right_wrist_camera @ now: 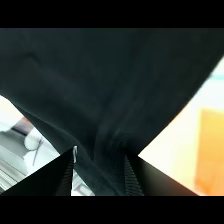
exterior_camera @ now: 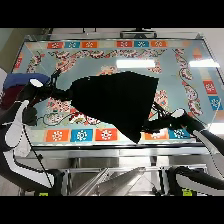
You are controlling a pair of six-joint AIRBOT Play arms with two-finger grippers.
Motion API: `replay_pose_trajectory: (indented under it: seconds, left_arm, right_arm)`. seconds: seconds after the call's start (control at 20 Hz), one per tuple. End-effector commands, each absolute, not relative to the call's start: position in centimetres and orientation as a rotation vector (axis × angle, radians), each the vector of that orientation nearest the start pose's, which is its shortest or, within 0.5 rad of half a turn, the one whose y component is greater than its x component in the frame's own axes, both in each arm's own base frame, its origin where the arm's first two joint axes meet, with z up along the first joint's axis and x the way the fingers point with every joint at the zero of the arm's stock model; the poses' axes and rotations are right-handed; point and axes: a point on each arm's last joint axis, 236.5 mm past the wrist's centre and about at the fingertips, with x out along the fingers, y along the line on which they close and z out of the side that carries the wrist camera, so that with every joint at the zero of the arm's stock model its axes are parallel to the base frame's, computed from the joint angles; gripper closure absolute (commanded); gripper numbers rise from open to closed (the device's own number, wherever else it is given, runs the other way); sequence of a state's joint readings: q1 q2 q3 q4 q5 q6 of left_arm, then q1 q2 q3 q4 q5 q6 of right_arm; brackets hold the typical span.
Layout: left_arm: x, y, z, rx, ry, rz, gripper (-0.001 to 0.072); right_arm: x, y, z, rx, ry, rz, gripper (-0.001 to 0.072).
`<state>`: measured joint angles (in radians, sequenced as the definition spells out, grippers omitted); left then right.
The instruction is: Fold the shirts.
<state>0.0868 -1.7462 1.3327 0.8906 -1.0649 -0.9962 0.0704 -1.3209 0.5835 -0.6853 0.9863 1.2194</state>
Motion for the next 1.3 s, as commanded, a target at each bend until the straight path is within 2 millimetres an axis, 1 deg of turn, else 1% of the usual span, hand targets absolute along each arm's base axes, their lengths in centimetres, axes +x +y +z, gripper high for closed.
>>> replay_pose_trajectory:
  seconds: [0.0,0.05,0.15,0.25,0.35,0.45,0.5,0.55,0.6,0.65,0.75,0.85,1.0,1.05,1.1,1.2,1.25]
  left_arm:
    - [45.7,-9.5,-8.8,-0.284,1.262,-0.552,0.0586]
    - [45.6,-9.5,-8.5,-0.28,1.259,-0.556,0.0686]
    - [45.8,-9.5,-7.7,-0.267,1.24,-0.56,0.0686]
    - [45.9,-9.5,-7.0,-0.251,1.221,-0.567,0.0686]
    - [45.9,-9.5,-6.8,-0.245,1.217,-0.572,0.0686]
    - [45.6,-9.6,-6.8,-0.247,1.226,-0.579,0.0686]
    - [45.5,-9.6,-6.8,-0.248,1.229,-0.582,0.0686]
    - [45.5,-9.6,-6.8,-0.248,1.231,-0.583,0.0686]
    - [45.5,-9.6,-6.8,-0.248,1.231,-0.583,0.0686]
    - [45.5,-9.6,-6.8,-0.249,1.231,-0.583,0.0686]
    - [45.3,-9.7,-6.8,-0.249,1.237,-0.588,0.0686]
    - [45.2,-9.7,-6.8,-0.25,1.24,-0.591,0.0685]
    - [45.2,-9.7,-6.8,-0.25,1.239,-0.591,0.0686]
    - [45.2,-9.8,-6.8,-0.251,1.241,-0.593,0.0686]
    - [45.0,-9.9,-6.6,-0.251,1.248,-0.603,0.0686]
    - [45.2,-10.2,-5.2,-0.24,1.245,-0.634,0.0686]
    - [45.4,-10.3,-4.1,-0.231,1.239,-0.656,0.0686]
  right_arm:
    - [24.9,17.4,-10.9,0.645,1.549,0.446,0.0351]
    - [24.7,17.3,-10.6,0.655,1.556,0.453,0.0351]
    - [24.5,16.6,-9.5,0.695,1.564,0.463,0.0352]
    - [24.5,15.4,-8.0,0.746,1.552,0.467,0.0352]
    - [24.2,13.8,-6.8,0.755,1.544,0.461,0.0352]
    - [23.1,11.9,-6.7,0.713,1.57,0.402,0.035]
    - [22.6,11.3,-7.1,0.683,1.578,0.371,0.0348]
    - [22.4,11.4,-7.5,0.679,1.572,0.356,0.0319]
    - [22.3,11.9,-8.0,0.694,1.564,0.343,0.0218]
    - [22.3,12.4,-8.7,0.709,1.556,0.323,0.0173]
    - [22.2,13.9,-10.1,0.736,1.542,0.286,0.0174]
    - [22.6,16.1,-10.8,0.758,1.525,0.294,0.0175]
    - [24.0,18.7,-11.7,0.754,1.461,0.313,0.0176]
    - [24.5,19.3,-11.8,0.777,1.439,0.308,0.0177]
    - [25.2,19.8,-11.8,0.814,1.416,0.299,0.0217]
    - [26.4,20.9,-11.0,0.85,1.368,0.35,0.0683]
    - [26.8,21.2,-10.4,0.83,1.342,0.395,0.0693]
